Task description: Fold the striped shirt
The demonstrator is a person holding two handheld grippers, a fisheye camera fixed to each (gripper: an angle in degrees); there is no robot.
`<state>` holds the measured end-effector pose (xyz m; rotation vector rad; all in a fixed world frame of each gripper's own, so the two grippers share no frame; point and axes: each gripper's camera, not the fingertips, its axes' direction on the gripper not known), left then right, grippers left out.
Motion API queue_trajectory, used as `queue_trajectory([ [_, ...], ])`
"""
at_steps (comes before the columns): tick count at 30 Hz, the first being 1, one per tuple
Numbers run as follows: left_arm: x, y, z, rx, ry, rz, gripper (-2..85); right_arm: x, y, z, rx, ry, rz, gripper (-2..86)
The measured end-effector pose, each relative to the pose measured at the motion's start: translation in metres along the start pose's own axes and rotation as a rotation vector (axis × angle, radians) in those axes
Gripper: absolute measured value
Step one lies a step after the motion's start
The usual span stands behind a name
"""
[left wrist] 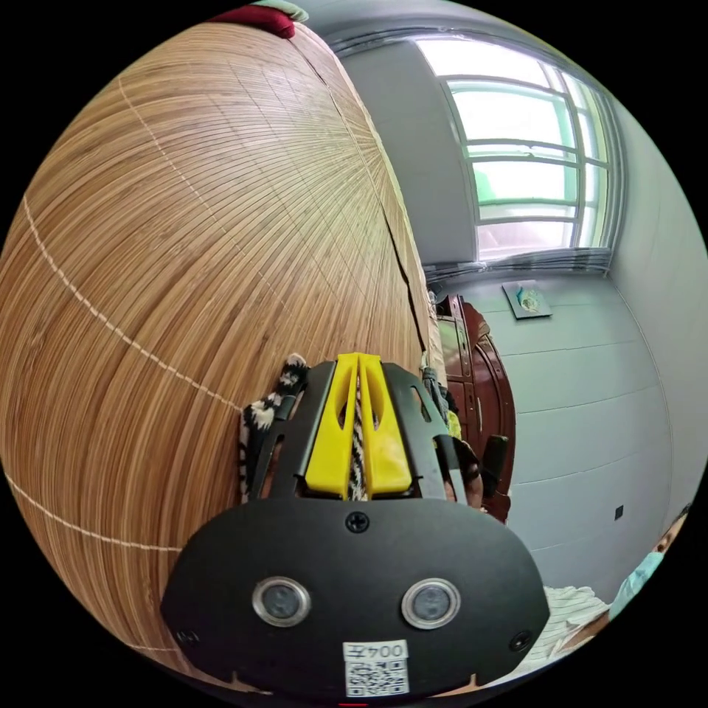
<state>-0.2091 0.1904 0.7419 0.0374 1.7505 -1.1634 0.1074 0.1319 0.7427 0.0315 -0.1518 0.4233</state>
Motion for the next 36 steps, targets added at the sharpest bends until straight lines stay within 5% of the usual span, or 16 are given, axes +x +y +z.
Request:
queue_trajectory([
  [5,0.031,0.005,-0.028,0.018,0.082,0.076,0.1,-0.022,0.083,-0.018,-0.061,-0.107,-0.055,4.4],
  [9,0.002,0.011,-0.023,-0.122,-0.161,0.002,0.1,-0.008,0.121,0.008,-0.165,-0.106,0.007,4.2],
  [12,-0.001,0.031,-0.056,0.088,0.02,-0.05,0.2,-0.003,0.128,-0.009,-0.11,-0.136,0.044,4.9],
  [20,0.047,0.164,-0.126,0.065,0.108,0.119,0.3,0.026,0.186,-0.047,-0.173,-0.218,0.211,8.6],
  [28,-0.003,0.327,-0.153,0.123,0.14,-0.163,1.3,0.036,0.196,-0.021,-0.274,-0.301,0.289,12.1],
  [36,-0.017,0.363,-0.127,0.069,0.163,-0.254,4.6,0.049,0.183,-0.007,-0.329,-0.318,0.358,12.0],
])
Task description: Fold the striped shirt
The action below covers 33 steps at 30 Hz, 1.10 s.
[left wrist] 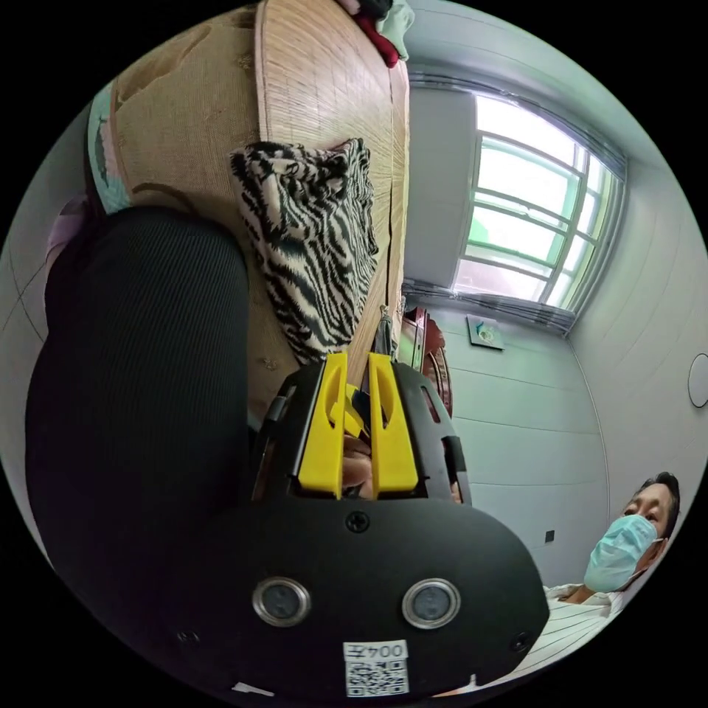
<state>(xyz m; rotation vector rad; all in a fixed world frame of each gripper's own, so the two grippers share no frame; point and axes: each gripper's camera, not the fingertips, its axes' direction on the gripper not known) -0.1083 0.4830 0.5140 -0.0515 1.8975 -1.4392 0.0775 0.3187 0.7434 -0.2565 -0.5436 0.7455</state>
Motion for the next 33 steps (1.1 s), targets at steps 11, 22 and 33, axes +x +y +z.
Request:
queue_trajectory([
  [11,-0.01,0.004,0.017,-0.036,-0.01,-0.029,7.2,-0.001,-0.013,-0.008,0.008,-0.068,0.021,10.5],
  [22,-0.026,0.022,0.031,-0.01,0.056,-0.096,17.2,-0.032,-0.026,-0.018,0.032,-0.149,0.047,3.5],
  [33,-0.016,0.011,0.042,0.208,0.132,-0.084,22.6,-0.041,-0.022,-0.025,0.028,-0.198,0.025,3.4],
])
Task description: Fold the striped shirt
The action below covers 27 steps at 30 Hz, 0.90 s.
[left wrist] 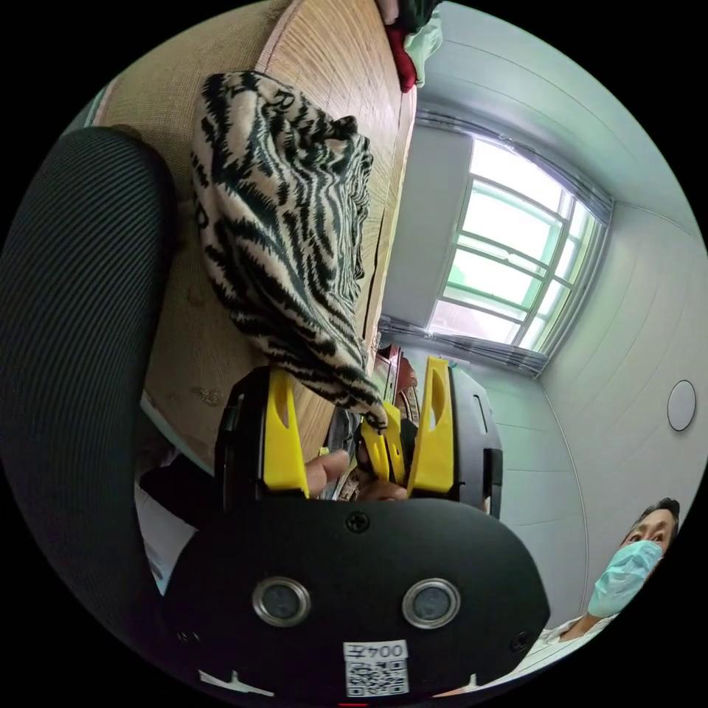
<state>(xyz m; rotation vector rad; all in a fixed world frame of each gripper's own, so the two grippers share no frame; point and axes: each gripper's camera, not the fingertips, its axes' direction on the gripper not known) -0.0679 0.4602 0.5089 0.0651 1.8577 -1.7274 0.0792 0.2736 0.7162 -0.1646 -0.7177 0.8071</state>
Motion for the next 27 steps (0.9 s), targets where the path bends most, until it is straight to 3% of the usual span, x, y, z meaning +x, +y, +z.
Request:
queue_trajectory([
  [2,-0.001,-0.003,0.002,0.015,-0.025,-0.004,20.1,0.006,0.0,-0.001,-0.002,-0.008,0.007,3.5],
  [4,0.002,-0.007,0.002,0.0,-0.139,-0.008,10.1,0.01,0.001,-0.001,-0.003,-0.015,-0.006,3.8],
  [6,0.011,-0.007,0.002,-0.008,-0.181,0.029,5.9,0.012,0.002,-0.003,0.001,-0.009,-0.038,4.9],
  [11,0.04,-0.004,-0.006,-0.041,-0.233,0.115,4.9,0.037,-0.013,-0.021,0.047,-0.063,-0.079,15.8],
  [14,0.048,-0.007,-0.017,-0.066,-0.219,0.109,4.8,0.051,-0.036,-0.026,0.064,-0.084,-0.037,17.7],
  [27,0.065,-0.022,-0.065,-0.157,-0.123,0.048,4.8,0.058,-0.098,-0.009,0.104,-0.15,0.003,16.1],
])
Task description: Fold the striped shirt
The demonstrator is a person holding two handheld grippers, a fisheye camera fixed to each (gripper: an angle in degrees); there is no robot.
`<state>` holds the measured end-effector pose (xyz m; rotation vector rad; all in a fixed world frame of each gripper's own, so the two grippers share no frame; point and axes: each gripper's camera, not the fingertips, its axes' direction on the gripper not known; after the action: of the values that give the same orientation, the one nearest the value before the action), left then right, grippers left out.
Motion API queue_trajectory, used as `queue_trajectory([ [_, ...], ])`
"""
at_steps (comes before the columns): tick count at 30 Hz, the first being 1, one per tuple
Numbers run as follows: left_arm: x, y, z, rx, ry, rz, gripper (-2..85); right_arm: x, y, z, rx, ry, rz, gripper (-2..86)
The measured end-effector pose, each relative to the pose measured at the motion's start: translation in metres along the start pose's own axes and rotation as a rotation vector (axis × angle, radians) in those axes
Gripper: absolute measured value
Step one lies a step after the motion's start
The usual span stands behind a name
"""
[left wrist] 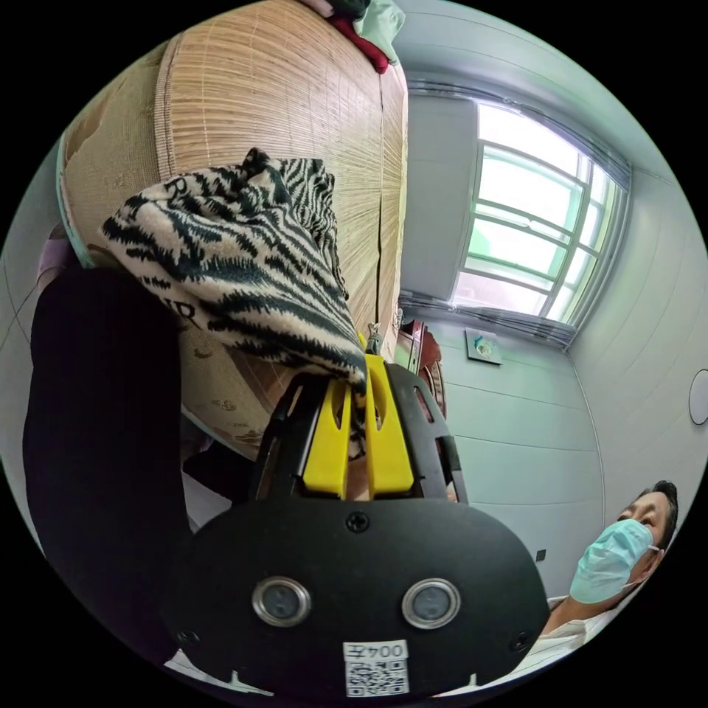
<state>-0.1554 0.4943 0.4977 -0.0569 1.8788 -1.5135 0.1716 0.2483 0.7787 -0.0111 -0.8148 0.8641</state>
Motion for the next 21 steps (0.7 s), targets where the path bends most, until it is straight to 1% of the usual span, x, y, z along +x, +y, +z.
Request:
queue_trajectory([
  [7,0.002,-0.002,-0.021,-0.022,0.02,0.012,4.8,0.004,-0.029,0.016,0.018,-0.012,0.002,12.3],
  [12,0.001,-0.005,-0.031,-0.037,0.018,0.03,4.8,0.01,-0.042,0.033,0.035,0.031,0.018,5.1],
  [16,0.016,-0.009,-0.048,-0.025,0.018,0.118,4.8,-0.035,-0.034,0.04,0.111,0.082,-0.1,3.0],
  [18,0.027,-0.011,-0.06,-0.016,0.018,0.162,4.8,-0.063,-0.031,0.045,0.109,0.097,-0.15,2.6],
  [21,0.039,-0.019,-0.081,-0.004,0.071,0.184,4.9,-0.111,-0.031,0.057,0.09,0.123,-0.211,2.2],
])
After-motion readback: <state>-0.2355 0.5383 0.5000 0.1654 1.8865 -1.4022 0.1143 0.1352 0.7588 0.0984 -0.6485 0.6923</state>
